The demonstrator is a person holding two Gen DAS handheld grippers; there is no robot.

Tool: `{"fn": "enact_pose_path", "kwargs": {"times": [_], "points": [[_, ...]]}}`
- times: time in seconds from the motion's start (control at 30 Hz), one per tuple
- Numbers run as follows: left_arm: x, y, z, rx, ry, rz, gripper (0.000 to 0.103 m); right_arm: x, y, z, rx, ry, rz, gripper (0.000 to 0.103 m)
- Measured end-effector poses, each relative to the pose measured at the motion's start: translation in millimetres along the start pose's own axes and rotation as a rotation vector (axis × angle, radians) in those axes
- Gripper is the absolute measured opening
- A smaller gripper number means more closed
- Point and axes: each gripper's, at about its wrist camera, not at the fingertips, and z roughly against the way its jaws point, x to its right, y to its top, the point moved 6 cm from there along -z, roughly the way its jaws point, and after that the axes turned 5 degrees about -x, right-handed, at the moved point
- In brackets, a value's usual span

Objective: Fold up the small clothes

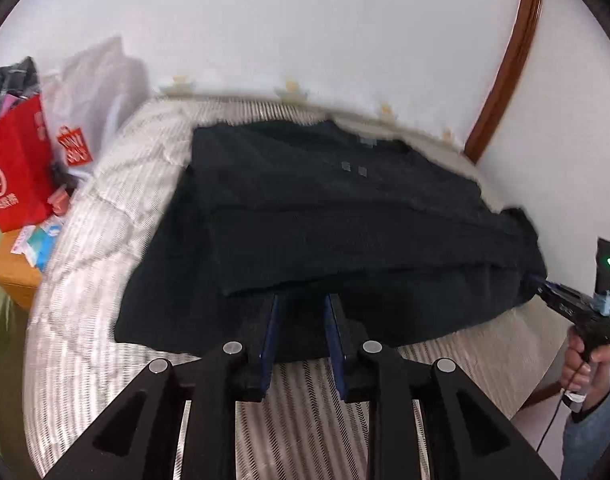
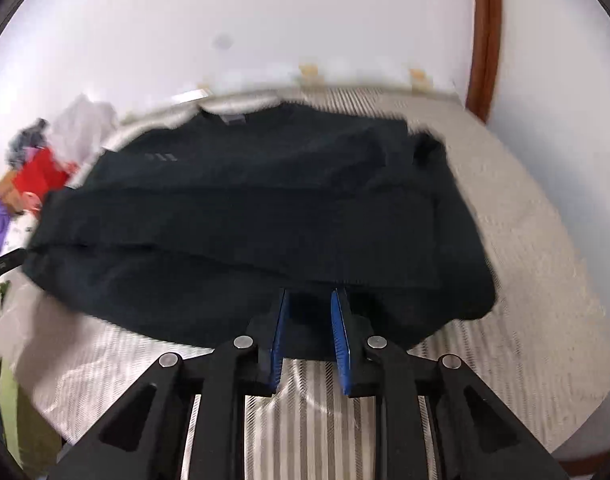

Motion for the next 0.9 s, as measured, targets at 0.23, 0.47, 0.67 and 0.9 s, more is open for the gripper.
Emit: {"fn": "enact_pose_path", "kwargs": {"times": [0.23, 0.47, 0.67, 0.9], "points": [[-3, 8, -35, -0.052, 0.001, 0.047, 0.022, 4, 9, -14, -0.013, -0.005, -0.026, 0.020], [-2, 35, -40, -0.018, 0.009, 0.045, 0.022, 4, 42, -19, 0.021, -0.021, -0.026, 0.020], [-11, 65, -42, 0.034, 0.006, 0.066, 0.022, 5, 79, -37, 0.037, -0.010, -0.046, 0.020], [-24, 105, -65, 0.059, 0.037, 0.089, 0.022, 11, 127, -61, 0.058, -0.006, -0.057, 0.018]]}}
